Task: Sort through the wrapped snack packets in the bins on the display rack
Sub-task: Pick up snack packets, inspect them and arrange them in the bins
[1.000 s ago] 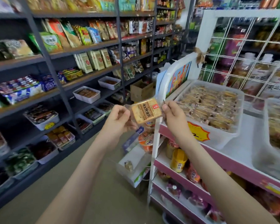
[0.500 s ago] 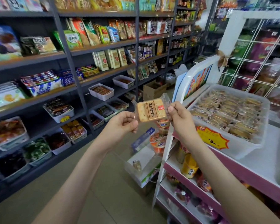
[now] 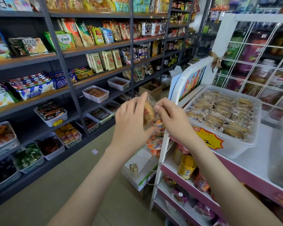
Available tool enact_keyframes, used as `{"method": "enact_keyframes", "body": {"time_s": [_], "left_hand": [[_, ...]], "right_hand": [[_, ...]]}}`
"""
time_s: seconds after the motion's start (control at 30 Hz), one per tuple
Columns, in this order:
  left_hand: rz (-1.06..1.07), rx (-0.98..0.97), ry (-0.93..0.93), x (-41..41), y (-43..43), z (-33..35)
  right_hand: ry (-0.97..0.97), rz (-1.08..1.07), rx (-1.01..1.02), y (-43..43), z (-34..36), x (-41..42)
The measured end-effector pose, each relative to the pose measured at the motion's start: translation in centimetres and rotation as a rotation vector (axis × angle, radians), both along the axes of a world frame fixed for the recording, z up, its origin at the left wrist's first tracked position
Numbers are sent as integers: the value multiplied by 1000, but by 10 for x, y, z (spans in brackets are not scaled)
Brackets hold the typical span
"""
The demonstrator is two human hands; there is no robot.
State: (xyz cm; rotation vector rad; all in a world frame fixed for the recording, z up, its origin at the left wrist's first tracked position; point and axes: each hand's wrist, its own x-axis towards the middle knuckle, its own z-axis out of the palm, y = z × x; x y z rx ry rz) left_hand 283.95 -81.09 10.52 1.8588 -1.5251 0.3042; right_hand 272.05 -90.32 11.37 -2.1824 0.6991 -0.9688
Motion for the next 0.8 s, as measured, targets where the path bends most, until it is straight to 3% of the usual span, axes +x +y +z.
{"method": "enact_keyframes", "body": {"time_s": [0.1,0.17,0.27,0.37,0.6,0.7,0.8], "left_hand": [[-55,-85,234,1,-7,-3],[-165,-53,570,5,-8,-5],[-449,-138,1201,17,-7,-17],[-660,-230,1535,24,-8,-26],[-783,-193,1760,17,-1,-28],[-809,-125,1740,22,1,-25],[-669,-72,1648,22,1,-20]], "right_hand": [[-88,144,88,4,1,-3],[-176,200,188,1,-1,-10],[33,185,151,-3,-7,-19],[192,201,105,-1,-13,-19],[178,152,-27,6,-12,-20],[114,147,-62,3,-11,-24],[63,163,-81,0,-11,-32]]}}
